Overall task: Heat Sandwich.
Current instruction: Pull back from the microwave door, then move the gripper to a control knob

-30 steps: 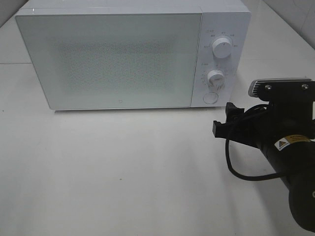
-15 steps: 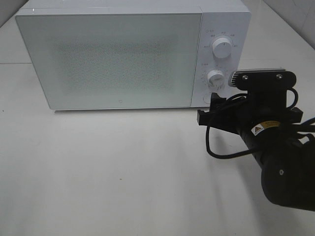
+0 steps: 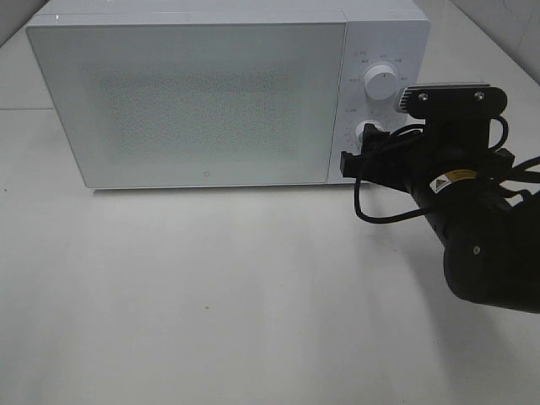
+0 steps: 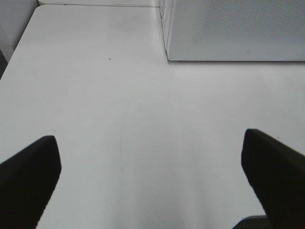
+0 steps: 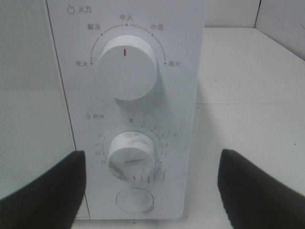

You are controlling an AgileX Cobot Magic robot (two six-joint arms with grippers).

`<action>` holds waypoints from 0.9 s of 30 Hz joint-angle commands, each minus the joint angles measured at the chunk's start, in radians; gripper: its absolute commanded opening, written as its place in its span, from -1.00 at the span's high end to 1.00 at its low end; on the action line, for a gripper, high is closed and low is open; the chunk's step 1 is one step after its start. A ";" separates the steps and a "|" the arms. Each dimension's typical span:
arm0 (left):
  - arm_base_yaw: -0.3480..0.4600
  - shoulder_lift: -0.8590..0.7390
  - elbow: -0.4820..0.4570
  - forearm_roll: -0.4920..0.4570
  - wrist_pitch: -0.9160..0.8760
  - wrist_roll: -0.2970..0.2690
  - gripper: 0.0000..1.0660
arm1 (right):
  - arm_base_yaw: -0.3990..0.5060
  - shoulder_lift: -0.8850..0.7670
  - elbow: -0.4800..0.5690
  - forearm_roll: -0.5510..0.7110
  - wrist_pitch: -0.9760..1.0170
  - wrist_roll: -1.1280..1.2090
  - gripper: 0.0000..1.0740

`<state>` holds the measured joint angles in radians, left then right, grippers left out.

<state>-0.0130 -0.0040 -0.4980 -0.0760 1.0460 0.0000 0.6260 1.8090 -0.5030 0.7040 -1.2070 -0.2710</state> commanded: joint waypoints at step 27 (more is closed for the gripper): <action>0.002 -0.029 0.005 -0.002 -0.013 0.000 -0.83 | -0.042 0.220 -0.209 -0.065 0.017 0.053 -0.37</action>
<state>-0.0130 -0.0040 -0.4980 -0.0760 1.0460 0.0000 0.5900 2.0260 -0.6990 0.6510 -1.1910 -0.2260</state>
